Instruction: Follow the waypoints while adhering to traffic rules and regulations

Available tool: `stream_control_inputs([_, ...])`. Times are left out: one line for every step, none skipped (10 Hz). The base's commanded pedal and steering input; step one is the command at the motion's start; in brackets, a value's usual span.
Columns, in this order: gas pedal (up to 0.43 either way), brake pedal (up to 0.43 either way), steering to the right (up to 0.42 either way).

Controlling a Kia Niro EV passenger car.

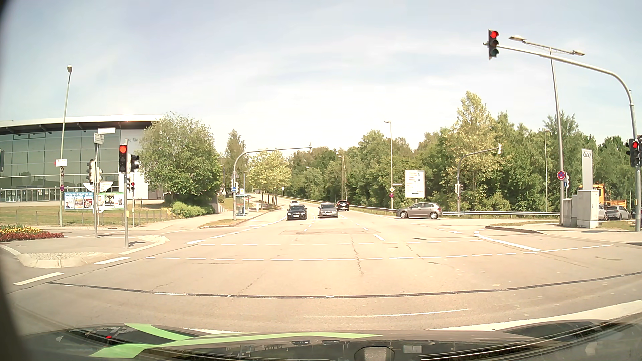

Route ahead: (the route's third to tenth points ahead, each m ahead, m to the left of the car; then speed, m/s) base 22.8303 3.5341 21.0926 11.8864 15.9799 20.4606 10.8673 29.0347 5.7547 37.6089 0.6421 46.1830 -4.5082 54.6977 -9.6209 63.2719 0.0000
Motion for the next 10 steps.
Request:
stream_control_inputs([0.000,0.201,0.007])
stream_control_inputs([0.000,0.201,0.007])
stream_control_inputs([0.000,0.201,0.007])
stream_control_inputs([0.000,0.201,0.007])
stream_control_inputs([0.000,0.201,0.007])
stream_control_inputs([0.000,0.201,0.007])
stream_control_inputs([0.000,0.201,0.007])
stream_control_inputs([0.000,0.201,0.007])
stream_control_inputs([0.000,0.195,0.007])
stream_control_inputs([0.000,0.201,0.007])
